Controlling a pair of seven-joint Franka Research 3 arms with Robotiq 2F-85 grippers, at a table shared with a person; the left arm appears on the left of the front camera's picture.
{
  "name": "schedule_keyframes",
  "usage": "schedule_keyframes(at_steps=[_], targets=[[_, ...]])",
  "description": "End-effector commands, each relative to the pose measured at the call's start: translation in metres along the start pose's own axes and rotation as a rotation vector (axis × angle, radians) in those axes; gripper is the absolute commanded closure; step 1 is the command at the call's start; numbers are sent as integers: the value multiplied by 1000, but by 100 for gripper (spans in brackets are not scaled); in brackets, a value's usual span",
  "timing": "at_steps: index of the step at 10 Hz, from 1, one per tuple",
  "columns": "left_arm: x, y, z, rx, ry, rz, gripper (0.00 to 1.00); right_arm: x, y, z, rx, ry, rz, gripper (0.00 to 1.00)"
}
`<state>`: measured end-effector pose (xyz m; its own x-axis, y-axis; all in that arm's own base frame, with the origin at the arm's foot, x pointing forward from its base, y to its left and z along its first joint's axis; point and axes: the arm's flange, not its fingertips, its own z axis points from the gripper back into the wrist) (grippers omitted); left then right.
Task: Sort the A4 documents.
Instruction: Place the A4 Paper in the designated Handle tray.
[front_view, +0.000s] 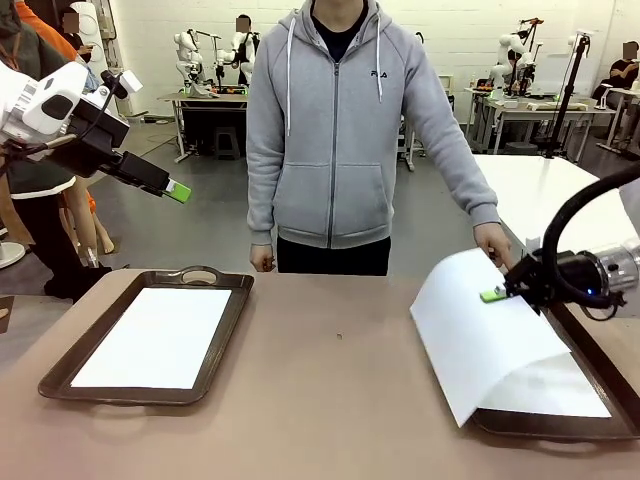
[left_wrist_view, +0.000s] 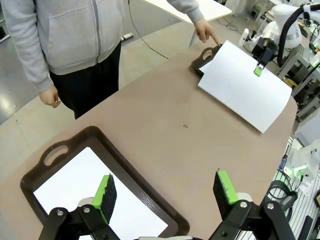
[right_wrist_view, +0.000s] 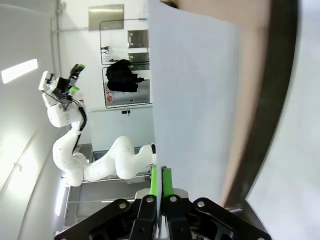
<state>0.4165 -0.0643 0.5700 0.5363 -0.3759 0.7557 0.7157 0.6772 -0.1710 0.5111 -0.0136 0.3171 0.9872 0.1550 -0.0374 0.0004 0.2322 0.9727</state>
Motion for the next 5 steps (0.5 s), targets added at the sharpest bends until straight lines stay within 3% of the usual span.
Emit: schedule_keyframes(at_steps=[1,5], targets=[[-2,2,0,-13,-3,-19,0,5,-24,13,-53,35,-25,99],[-2,2,0,-13,-3,-19,0,-14,-26,44,-277,-52,-80,99]])
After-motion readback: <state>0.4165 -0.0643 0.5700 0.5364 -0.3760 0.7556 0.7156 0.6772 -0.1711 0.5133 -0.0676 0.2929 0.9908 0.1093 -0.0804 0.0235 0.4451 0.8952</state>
